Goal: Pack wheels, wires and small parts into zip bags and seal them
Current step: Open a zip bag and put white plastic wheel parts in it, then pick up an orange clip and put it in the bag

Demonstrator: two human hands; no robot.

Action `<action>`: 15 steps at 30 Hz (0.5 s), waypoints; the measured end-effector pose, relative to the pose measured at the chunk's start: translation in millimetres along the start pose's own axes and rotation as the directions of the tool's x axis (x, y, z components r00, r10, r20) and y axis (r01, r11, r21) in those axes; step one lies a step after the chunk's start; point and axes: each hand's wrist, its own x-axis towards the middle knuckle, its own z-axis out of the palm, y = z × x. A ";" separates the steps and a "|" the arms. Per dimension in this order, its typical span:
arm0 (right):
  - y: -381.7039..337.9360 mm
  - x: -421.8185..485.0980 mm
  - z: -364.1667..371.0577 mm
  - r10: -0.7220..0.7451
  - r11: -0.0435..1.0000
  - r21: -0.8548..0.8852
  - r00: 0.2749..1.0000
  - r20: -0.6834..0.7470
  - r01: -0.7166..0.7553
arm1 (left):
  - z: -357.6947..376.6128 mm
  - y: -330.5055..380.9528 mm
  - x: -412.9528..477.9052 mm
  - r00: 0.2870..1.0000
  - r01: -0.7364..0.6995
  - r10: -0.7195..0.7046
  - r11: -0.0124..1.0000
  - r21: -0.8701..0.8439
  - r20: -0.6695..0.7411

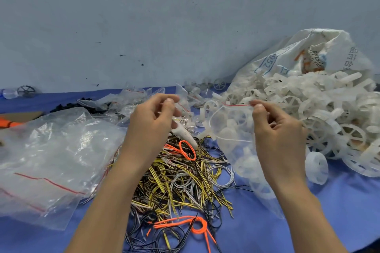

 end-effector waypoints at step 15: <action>-9.9 -17.8 28.5 0.011 0.999 -0.050 0.988 0.151 -0.003 | -34.1 -51.5 -14.8 0.972 0.000 -0.144 0.789 0.615 0.185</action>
